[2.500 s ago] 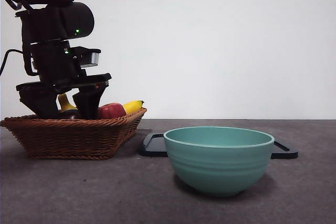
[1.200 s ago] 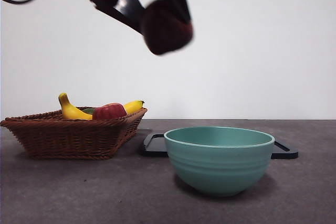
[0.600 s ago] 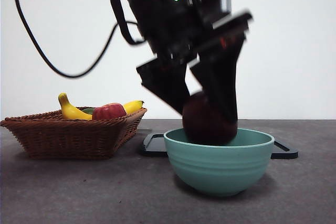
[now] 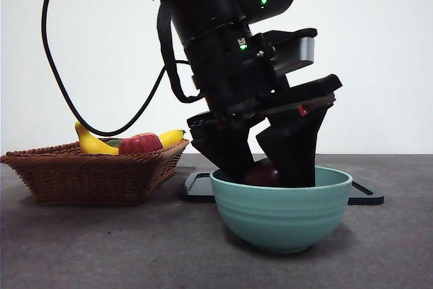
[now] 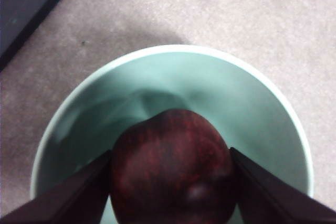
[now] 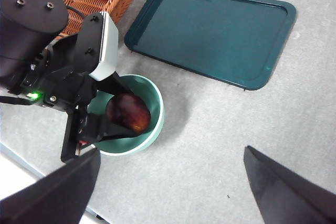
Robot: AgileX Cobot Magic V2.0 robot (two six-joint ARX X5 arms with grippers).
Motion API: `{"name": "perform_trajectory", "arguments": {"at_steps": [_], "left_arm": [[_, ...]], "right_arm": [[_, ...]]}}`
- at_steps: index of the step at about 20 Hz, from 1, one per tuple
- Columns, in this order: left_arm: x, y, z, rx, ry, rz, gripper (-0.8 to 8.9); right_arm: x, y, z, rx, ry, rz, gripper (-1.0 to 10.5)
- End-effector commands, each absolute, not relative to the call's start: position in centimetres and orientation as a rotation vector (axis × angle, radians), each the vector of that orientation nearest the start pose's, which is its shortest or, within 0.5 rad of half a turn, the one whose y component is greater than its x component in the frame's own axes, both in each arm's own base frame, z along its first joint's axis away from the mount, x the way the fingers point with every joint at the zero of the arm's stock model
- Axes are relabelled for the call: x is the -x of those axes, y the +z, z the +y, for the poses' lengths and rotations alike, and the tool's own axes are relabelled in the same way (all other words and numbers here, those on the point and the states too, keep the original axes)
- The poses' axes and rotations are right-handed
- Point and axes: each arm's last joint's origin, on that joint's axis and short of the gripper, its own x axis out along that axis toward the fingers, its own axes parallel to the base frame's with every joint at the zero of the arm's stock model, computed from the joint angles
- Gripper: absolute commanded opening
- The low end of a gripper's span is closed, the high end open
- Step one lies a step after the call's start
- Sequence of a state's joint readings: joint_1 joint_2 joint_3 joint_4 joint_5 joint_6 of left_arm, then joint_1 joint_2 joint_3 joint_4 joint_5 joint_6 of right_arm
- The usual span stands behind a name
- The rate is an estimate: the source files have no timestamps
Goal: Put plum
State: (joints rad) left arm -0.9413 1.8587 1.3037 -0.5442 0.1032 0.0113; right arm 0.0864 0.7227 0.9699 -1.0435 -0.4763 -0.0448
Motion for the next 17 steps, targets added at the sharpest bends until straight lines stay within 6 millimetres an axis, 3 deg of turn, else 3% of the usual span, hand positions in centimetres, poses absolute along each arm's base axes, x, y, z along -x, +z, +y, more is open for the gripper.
{"name": "perform_trajectory", "arguments": {"at_steps": [1,5,8,13,17], "left_arm": [[-21.9,19.0,-31.6,-0.497,-0.961,1.029,3.78],[-21.6,19.5,-31.7,-0.494,-0.967,1.022,3.77],[-21.6,21.3,-31.7,-0.484,-0.971,1.001,3.77],[-21.7,27.4,-29.9,-0.394,-0.972,0.841,3.77],[-21.8,33.0,-25.2,-0.288,-0.907,0.714,3.76]], "right_arm": [[-10.9,33.5,2.3,-0.118,0.553,0.766,4.4],[-10.9,33.5,2.3,-0.118,0.553,0.766,4.4],[-10.9,33.5,2.3,-0.118,0.554,0.766,4.4],[-10.9,33.5,2.3,-0.118,0.554,0.766,4.4],[-10.9,33.5,2.3,-0.118,0.553,0.766,4.4]]}}
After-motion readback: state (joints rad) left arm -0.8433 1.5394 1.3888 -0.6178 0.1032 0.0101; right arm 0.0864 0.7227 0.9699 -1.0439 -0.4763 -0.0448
